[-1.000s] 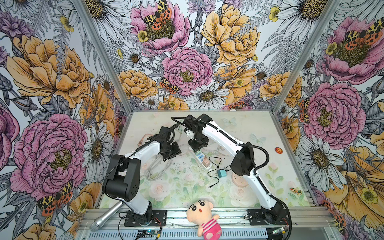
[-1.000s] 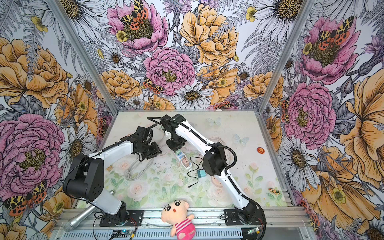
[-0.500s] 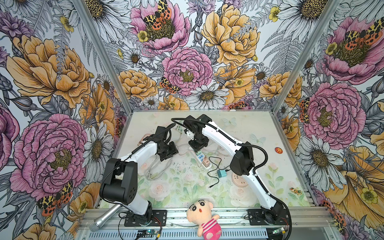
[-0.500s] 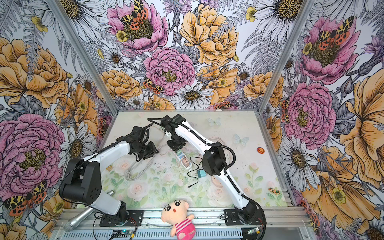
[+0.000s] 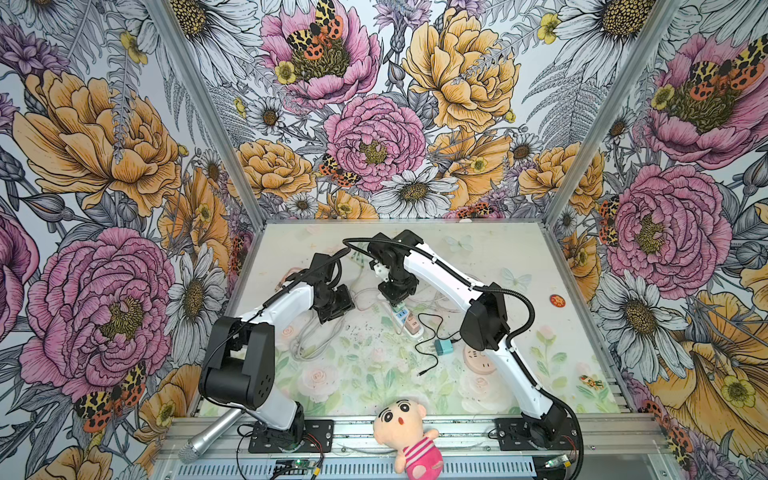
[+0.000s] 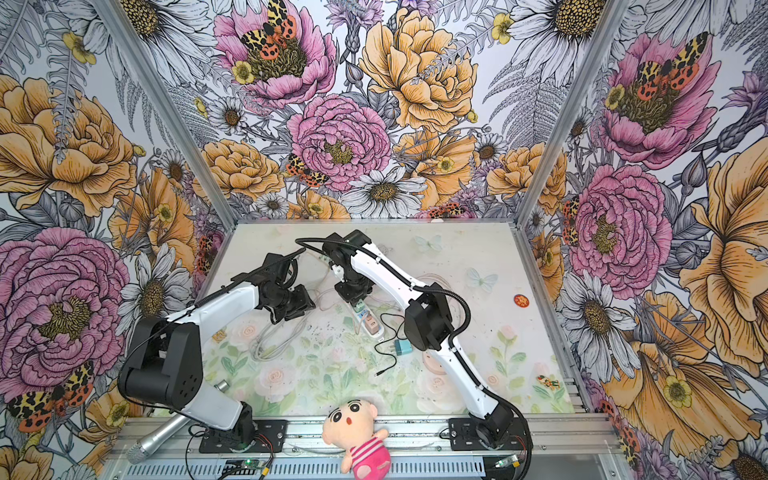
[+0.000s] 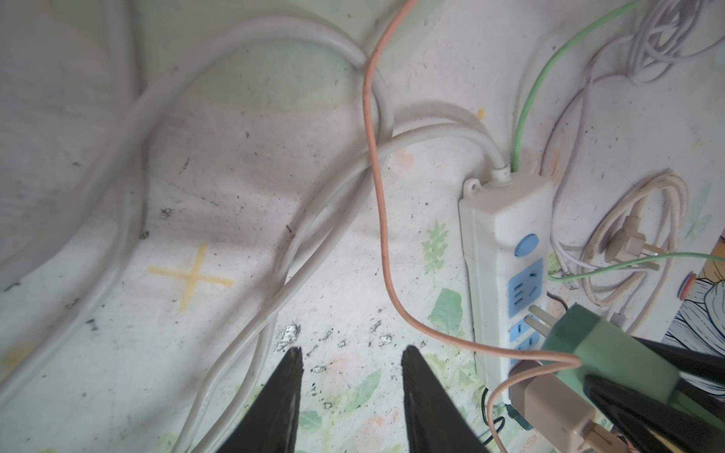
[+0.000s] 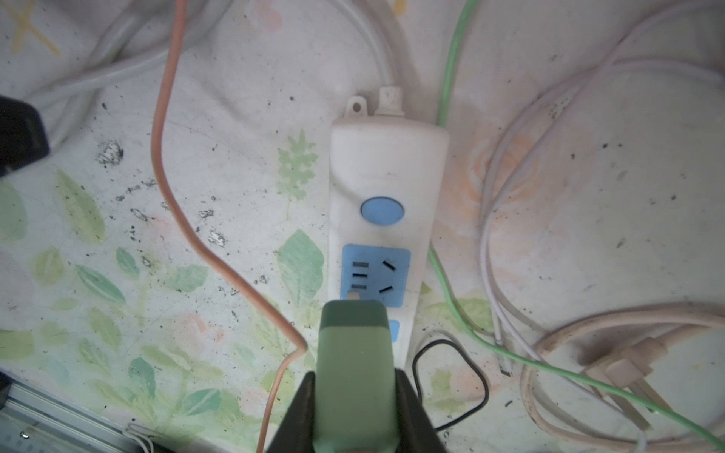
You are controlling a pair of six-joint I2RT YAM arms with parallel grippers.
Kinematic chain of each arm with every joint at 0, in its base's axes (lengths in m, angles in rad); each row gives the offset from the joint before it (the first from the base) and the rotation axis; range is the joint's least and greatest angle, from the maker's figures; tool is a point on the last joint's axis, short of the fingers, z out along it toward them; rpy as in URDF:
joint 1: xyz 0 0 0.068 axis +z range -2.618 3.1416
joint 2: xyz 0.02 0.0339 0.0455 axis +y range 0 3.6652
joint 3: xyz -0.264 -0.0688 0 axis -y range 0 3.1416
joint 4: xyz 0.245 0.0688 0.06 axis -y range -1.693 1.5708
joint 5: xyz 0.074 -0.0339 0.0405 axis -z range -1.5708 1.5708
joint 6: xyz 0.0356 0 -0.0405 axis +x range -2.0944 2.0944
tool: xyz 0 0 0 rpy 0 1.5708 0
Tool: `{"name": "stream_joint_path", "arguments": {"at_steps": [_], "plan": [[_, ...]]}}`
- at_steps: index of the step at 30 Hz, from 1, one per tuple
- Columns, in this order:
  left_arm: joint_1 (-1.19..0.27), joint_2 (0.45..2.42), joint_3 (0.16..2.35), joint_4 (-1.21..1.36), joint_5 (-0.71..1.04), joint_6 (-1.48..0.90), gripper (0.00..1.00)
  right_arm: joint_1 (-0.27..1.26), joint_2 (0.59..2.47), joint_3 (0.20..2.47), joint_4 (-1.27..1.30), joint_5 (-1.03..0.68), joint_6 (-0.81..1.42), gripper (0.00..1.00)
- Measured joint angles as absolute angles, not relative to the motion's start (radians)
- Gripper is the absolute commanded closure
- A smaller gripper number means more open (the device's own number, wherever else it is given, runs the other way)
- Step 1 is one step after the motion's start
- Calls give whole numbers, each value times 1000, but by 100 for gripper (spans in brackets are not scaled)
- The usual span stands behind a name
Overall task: Insert the plug
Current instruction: 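Lower the light green charger's prongs into the blue socket with the right gripper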
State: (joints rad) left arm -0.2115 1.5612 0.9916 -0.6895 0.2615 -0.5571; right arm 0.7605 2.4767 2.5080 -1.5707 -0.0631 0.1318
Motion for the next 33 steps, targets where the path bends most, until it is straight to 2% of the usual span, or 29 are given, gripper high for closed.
{"name": "stream_joint_path", "arguments": {"at_steps": [33], "plan": [[-211, 1566, 995, -723, 250, -558, 57, 754, 2490, 2501, -1555, -82, 130, 100]]}}
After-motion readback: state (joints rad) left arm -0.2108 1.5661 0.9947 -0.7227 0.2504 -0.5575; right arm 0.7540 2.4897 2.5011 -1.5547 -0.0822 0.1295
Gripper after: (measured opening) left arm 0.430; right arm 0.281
